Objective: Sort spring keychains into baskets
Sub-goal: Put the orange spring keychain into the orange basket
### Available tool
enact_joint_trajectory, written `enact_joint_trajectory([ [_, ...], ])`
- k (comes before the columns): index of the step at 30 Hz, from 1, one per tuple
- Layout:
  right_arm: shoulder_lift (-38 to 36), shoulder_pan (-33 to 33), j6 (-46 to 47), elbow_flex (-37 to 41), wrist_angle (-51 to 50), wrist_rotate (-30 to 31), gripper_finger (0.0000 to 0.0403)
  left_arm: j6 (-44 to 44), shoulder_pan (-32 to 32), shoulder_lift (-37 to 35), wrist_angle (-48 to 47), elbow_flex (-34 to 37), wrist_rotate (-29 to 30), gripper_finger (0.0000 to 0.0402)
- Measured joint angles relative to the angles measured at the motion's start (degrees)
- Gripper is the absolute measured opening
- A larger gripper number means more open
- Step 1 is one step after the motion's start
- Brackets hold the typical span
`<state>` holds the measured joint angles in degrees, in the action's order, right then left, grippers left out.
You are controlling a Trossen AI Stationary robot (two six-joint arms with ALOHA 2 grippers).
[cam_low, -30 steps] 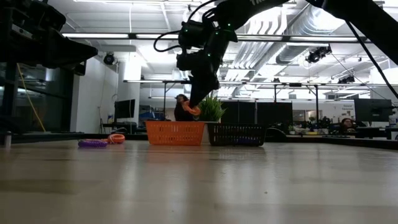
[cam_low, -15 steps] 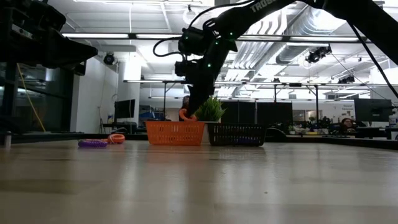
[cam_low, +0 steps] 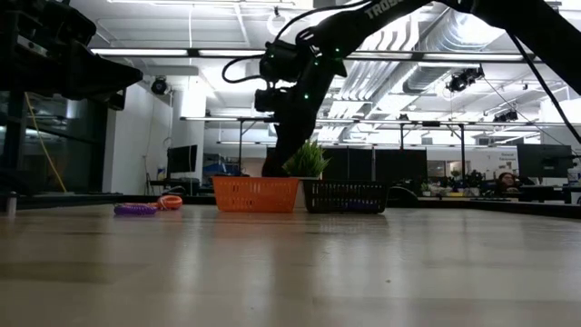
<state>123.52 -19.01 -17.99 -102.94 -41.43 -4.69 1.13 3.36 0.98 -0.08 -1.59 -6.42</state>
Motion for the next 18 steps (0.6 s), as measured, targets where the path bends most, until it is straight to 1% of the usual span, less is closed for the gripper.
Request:
enact_joint_trajectory([
  [3, -0.32, 0.33, 1.45, 0.00, -0.74, 0.81, 0.0143, 0.00, -0.02, -0.01, 0.00, -0.01, 0.00, 0.0001],
  [9, -2.39, 2.06, 2.92, -0.04, -4.01, 5.20, 0.0171, 0.01, -0.01, -0.01, 0.00, 0.00, 0.00, 0.0001],
  [15, -4.62, 3.23, 8.55, -0.04, -12.82, 5.16, 0.0185, 0.00, 0.00, -0.01, 0.01, 0.01, 0.00, 0.0001],
  [18, -5.86, 4.35, 11.73, -0.04, -17.60, 3.55, 0.0185, 0.00, 0.00, -0.01, 0.02, 0.00, -0.02, 0.0001],
])
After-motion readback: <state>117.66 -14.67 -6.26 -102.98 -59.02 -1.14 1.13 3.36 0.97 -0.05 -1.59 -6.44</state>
